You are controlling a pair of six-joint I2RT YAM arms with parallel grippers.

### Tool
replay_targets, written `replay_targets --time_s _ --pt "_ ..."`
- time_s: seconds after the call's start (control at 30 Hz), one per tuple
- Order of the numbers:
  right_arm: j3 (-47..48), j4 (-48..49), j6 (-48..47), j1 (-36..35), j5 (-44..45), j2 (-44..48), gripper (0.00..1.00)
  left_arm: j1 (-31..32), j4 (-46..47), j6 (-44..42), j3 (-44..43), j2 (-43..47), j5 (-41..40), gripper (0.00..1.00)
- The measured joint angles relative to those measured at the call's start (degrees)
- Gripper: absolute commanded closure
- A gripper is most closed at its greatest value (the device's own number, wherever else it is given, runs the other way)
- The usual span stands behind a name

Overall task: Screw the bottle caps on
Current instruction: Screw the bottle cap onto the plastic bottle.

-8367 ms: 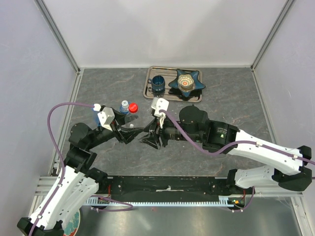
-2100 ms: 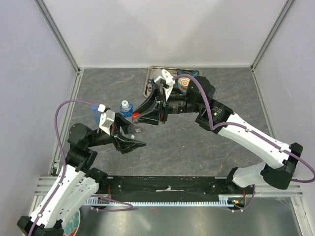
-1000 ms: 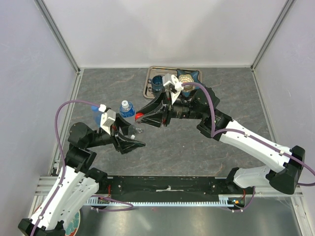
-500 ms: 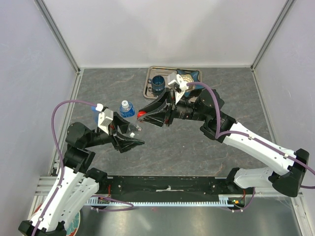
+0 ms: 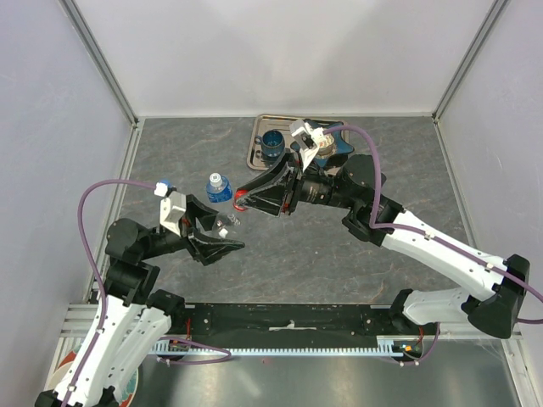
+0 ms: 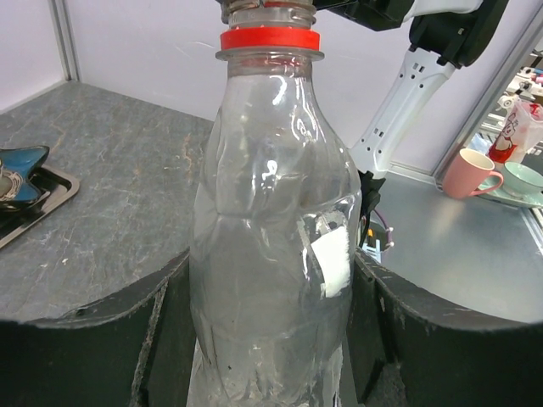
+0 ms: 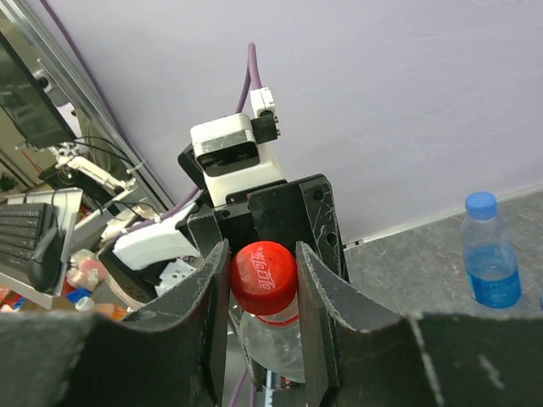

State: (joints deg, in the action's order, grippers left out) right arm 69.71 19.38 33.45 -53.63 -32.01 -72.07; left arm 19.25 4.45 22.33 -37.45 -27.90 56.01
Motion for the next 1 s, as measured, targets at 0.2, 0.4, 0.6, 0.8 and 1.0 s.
replay_targets --time_s 0.2,0.4,0.6,0.8,1.0 --pt "-1.2 1.7 3.5 -0.1 2.0 0.1 0.91 0.0 0.3 0.8 0.0 0.2 -0.1 0.98" --pt "-1.8 0.5 4.0 -0.5 4.9 0.8 0.91 -0.2 1.3 2.2 0.1 0.7 -0.5 0.98" --pt "-1.4 -1.4 2.8 -0.7 6.0 1.5 0.9 -0.2 1.6 2.9 0.2 1.0 -0.6 0.98" --pt "-0.8 -2.0 2.3 -1.0 5.7 1.4 0.9 -0.2 1.9 3.0 0.2 1.0 -1.1 0.98" --pt "-0.8 -2.2 -0.6 -2.5 9.9 1.0 0.9 -0.1 0.5 3.2 0.2 1.0 -4.5 0.98"
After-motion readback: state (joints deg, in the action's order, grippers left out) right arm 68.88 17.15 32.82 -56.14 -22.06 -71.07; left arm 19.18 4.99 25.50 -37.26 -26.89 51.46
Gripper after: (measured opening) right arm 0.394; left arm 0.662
